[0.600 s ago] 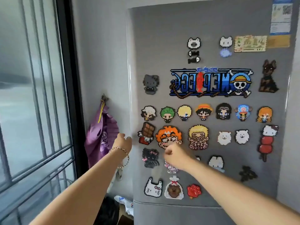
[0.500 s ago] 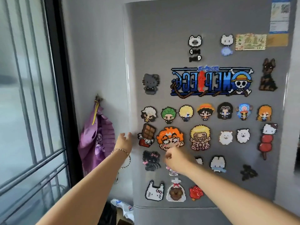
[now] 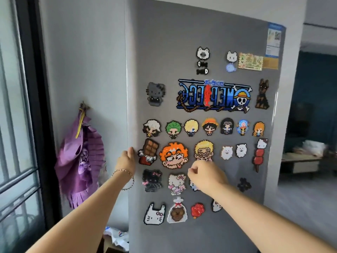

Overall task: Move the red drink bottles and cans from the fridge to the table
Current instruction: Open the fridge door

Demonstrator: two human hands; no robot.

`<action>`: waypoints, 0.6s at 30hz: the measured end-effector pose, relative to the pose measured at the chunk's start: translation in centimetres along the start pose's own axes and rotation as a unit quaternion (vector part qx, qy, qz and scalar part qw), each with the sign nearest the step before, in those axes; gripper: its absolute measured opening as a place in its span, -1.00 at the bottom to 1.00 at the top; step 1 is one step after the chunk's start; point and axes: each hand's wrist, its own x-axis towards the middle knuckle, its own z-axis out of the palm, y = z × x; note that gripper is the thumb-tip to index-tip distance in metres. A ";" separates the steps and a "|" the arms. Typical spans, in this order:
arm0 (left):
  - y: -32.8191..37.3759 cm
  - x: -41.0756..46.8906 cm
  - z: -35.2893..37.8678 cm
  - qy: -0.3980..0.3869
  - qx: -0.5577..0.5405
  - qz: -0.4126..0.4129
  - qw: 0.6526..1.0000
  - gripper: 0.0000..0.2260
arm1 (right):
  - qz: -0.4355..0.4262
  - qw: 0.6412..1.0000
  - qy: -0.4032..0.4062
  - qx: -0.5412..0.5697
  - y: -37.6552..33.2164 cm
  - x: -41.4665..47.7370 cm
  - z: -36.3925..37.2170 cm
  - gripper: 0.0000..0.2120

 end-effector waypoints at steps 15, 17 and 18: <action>6.3 -24.9 -1.1 0.103 -0.029 0.162 0.981 -0.68 | -0.313 0.893 0.317 0.064 3.4 -14.5 -10.3 -0.65; 8.0 -28.7 -0.1 0.069 -0.053 0.190 0.978 -0.73 | -0.308 0.893 0.321 0.069 4.3 -16.5 -12.0 -0.60; 8.8 -30.6 0.3 0.050 -0.071 0.214 0.973 -0.73 | -0.305 0.890 0.331 0.076 4.9 -17.6 -12.8 -0.58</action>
